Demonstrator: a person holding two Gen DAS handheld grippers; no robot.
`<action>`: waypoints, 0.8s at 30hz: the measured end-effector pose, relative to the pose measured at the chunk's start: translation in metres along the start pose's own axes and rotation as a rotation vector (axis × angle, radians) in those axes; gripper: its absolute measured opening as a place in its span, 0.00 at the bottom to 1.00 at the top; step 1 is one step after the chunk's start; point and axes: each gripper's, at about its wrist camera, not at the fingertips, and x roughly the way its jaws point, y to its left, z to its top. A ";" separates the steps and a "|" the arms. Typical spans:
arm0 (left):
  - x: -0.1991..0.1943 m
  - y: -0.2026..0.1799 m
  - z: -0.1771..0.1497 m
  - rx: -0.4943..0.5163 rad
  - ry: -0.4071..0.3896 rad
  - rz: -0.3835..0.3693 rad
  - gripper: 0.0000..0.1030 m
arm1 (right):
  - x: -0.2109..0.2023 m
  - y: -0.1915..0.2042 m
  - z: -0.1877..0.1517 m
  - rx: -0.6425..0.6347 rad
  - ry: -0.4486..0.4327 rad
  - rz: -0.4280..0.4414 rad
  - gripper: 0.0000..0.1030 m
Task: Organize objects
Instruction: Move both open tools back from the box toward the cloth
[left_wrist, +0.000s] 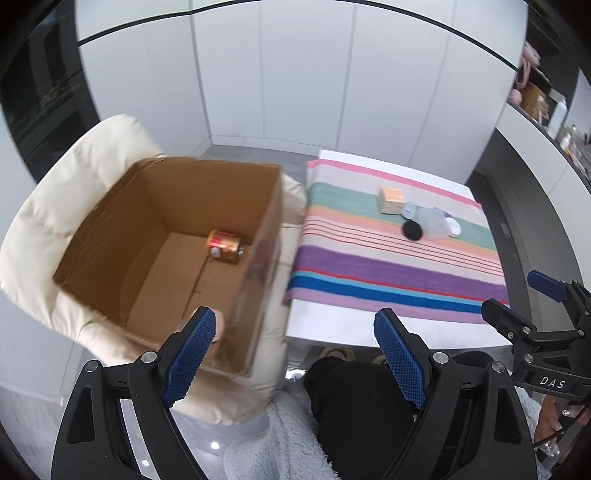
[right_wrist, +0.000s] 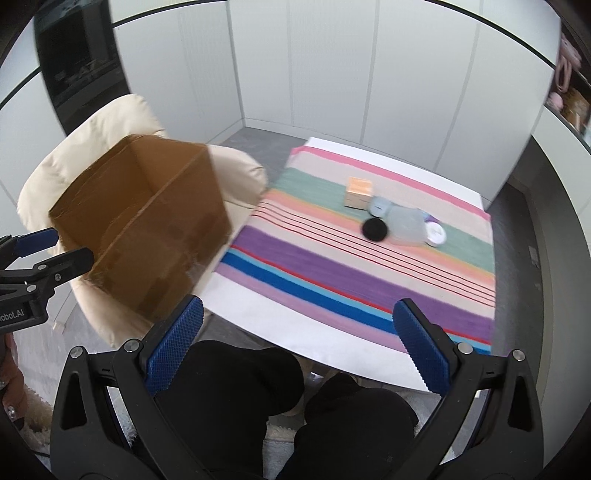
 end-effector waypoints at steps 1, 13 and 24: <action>0.002 -0.006 0.002 0.011 0.002 -0.008 0.86 | -0.001 -0.006 -0.001 0.012 0.000 -0.006 1.00; 0.019 -0.077 0.014 0.119 0.016 -0.076 0.86 | -0.011 -0.085 -0.022 0.156 -0.009 -0.092 1.00; 0.036 -0.131 0.020 0.197 0.046 -0.127 0.86 | -0.011 -0.145 -0.045 0.248 0.002 -0.193 1.00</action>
